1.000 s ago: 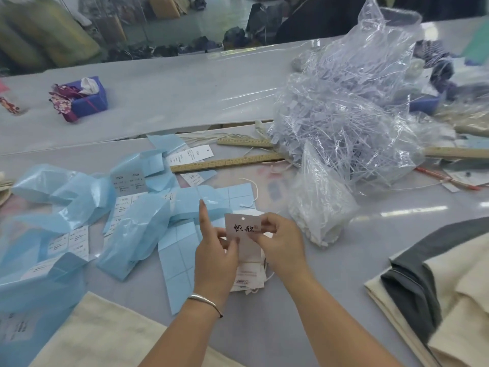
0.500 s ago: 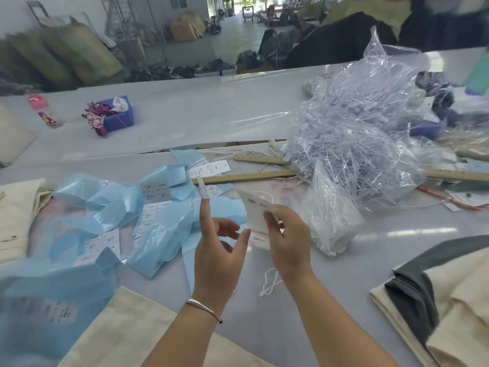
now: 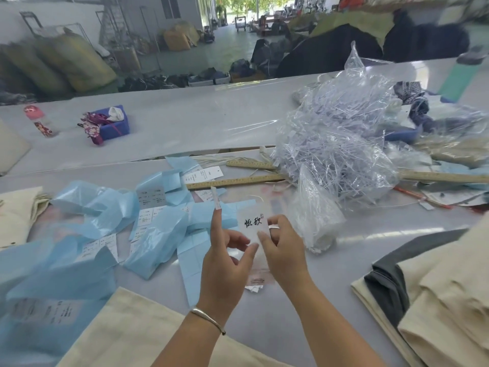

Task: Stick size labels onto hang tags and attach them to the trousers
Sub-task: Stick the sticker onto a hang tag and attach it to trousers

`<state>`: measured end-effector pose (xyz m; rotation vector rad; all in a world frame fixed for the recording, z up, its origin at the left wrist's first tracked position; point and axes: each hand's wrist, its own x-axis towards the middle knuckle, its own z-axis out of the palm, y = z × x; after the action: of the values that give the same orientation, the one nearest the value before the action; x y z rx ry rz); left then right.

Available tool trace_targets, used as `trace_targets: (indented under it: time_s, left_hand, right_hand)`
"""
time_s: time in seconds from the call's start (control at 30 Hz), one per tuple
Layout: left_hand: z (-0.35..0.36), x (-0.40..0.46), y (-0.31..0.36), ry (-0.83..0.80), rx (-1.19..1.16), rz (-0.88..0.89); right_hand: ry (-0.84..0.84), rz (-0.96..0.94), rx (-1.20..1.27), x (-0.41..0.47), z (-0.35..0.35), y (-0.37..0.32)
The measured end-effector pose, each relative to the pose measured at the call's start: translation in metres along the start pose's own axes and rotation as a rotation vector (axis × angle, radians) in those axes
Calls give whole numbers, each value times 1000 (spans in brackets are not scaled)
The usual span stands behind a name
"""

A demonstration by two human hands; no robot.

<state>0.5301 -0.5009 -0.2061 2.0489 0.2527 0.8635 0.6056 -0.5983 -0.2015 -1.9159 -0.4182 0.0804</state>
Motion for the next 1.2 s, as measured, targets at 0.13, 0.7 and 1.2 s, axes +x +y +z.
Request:
trace_targets:
  time_s: [0.13, 0.7, 1.2]
  left_hand:
    - [0, 1, 2, -81, -61, -46]
    - [-15, 3, 17, -218, -216, -271]
    - [-79, -27, 56, -167, -341, -228]
  right_hand:
    - [-151, 174, 285, -9, -10, -6]
    - [-290, 68, 280, -59, -28, -19]
    - [-186, -225, 58, -120, -20, -72]
